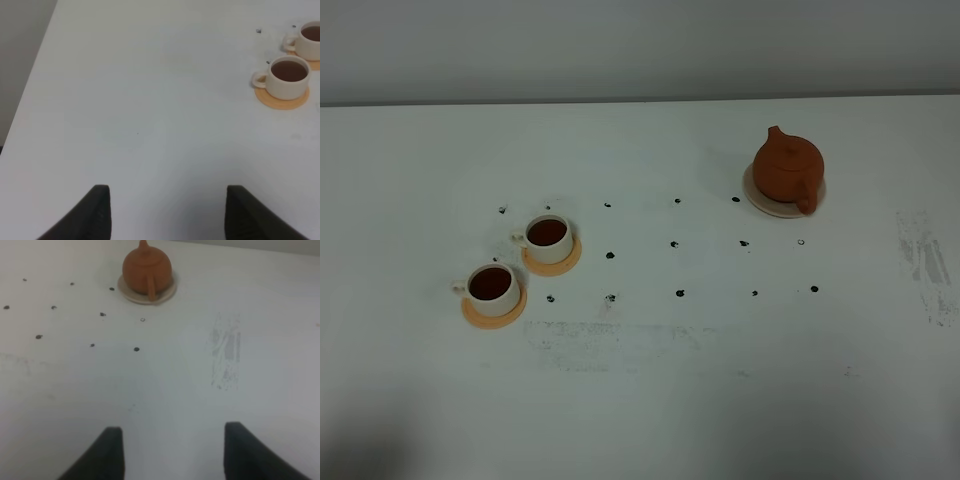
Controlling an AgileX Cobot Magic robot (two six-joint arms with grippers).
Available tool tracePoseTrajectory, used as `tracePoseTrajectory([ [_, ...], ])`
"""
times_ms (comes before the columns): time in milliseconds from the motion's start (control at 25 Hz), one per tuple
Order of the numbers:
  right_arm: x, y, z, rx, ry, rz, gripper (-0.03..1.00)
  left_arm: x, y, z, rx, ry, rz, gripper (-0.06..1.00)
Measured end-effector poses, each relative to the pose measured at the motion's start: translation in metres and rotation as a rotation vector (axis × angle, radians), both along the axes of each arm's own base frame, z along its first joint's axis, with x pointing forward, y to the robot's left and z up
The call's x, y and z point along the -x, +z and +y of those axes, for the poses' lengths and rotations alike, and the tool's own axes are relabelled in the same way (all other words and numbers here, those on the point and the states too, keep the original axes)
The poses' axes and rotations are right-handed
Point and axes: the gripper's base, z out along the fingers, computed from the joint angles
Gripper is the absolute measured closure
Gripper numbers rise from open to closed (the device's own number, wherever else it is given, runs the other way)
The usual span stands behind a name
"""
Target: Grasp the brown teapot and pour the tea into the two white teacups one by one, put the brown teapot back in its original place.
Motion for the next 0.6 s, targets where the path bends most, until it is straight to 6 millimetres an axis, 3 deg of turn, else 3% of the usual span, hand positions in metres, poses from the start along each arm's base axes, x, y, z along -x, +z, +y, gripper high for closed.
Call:
tracePoseTrajectory([
  [600,0.0000,0.0000,0.0000,0.000,0.000,0.000,0.53,0.0000,0.0000,0.0000,0.000,0.000,0.000,0.44],
])
